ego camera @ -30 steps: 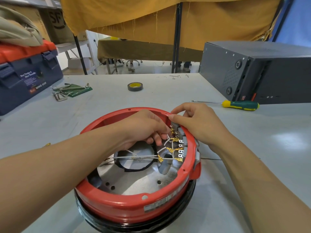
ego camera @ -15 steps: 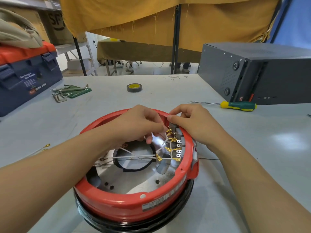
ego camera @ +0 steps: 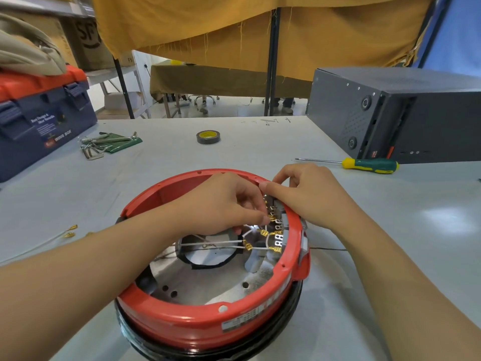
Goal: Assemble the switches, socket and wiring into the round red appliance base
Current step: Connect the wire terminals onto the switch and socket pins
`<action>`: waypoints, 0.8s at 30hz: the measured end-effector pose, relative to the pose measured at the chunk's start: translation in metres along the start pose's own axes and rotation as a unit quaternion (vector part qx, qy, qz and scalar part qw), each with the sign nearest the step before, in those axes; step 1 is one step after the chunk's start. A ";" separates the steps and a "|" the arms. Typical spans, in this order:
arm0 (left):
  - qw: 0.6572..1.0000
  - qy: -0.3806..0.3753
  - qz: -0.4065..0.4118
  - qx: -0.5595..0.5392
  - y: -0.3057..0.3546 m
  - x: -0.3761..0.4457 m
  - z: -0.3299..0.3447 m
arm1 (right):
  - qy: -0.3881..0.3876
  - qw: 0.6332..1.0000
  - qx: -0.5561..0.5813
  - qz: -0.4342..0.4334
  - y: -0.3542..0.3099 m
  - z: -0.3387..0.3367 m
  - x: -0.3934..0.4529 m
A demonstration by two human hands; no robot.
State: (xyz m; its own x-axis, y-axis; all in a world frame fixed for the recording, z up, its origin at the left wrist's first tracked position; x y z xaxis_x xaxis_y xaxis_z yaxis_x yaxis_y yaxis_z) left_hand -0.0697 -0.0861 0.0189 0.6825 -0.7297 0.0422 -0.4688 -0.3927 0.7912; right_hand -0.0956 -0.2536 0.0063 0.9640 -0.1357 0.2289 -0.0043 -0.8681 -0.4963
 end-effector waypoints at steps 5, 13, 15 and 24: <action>1.000 0.010 0.022 0.019 0.000 0.000 0.001 | -0.040 0.998 0.047 0.011 0.000 0.000 0.000; 0.997 0.009 0.054 0.056 0.002 -0.002 0.000 | -0.056 0.995 0.076 0.012 -0.001 -0.002 -0.002; 0.996 0.010 0.059 0.064 0.002 -0.002 0.001 | -0.060 0.995 0.079 0.011 -0.001 -0.002 -0.002; 0.994 0.017 0.069 0.088 0.003 -0.002 0.002 | -0.061 0.994 0.087 0.007 -0.001 -0.002 -0.002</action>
State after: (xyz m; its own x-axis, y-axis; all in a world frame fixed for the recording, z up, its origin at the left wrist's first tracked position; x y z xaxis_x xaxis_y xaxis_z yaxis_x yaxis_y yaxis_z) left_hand -0.0737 -0.0868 0.0194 0.6227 -0.7646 0.1661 -0.6476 -0.3845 0.6578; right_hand -0.0983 -0.2532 0.0086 0.9893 -0.0788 0.1228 0.0179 -0.7698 -0.6380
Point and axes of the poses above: each hand's wrist, its own x-axis towards the middle knuckle, its own z-axis out of the palm, y = z × x, the point moved 1 cm from there along x, towards the middle knuckle, and after that the axes turned 6 degrees about -x, right-handed, at the moved point
